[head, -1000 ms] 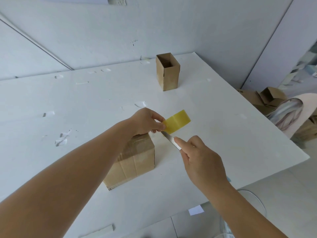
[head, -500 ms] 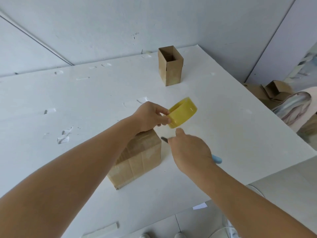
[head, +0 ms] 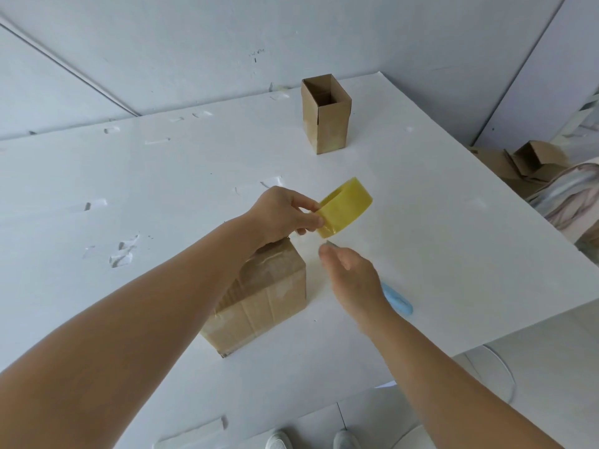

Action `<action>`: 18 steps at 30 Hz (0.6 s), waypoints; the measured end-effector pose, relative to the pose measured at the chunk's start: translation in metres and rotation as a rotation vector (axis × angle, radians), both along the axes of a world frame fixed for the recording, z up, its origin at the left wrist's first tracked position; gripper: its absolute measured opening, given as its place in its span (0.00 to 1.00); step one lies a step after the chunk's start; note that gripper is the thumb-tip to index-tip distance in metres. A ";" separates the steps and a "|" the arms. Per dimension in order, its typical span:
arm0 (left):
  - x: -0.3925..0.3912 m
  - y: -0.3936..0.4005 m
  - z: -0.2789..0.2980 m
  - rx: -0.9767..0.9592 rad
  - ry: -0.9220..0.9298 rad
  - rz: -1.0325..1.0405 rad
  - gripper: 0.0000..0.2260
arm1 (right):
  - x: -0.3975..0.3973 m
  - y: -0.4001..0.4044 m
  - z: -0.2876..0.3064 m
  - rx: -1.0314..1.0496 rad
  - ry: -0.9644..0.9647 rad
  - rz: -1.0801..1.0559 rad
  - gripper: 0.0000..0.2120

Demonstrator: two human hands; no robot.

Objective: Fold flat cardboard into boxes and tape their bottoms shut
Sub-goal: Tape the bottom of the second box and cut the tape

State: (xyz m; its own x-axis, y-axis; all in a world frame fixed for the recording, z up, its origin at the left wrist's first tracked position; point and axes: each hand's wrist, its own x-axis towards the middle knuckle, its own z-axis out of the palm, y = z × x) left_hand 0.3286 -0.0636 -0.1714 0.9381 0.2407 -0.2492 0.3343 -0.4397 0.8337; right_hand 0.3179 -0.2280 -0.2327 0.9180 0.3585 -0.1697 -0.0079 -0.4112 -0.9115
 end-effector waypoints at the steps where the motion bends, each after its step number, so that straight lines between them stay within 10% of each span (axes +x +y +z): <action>1: 0.000 0.000 0.000 0.008 0.006 0.003 0.04 | -0.004 0.009 0.005 0.108 0.164 -0.032 0.31; 5: -0.001 -0.001 0.001 0.006 0.013 0.023 0.06 | -0.012 0.038 0.009 0.374 0.557 -0.106 0.27; 18: -0.003 0.004 0.003 -0.242 -0.158 0.238 0.04 | -0.017 0.053 0.005 0.541 0.619 -0.289 0.10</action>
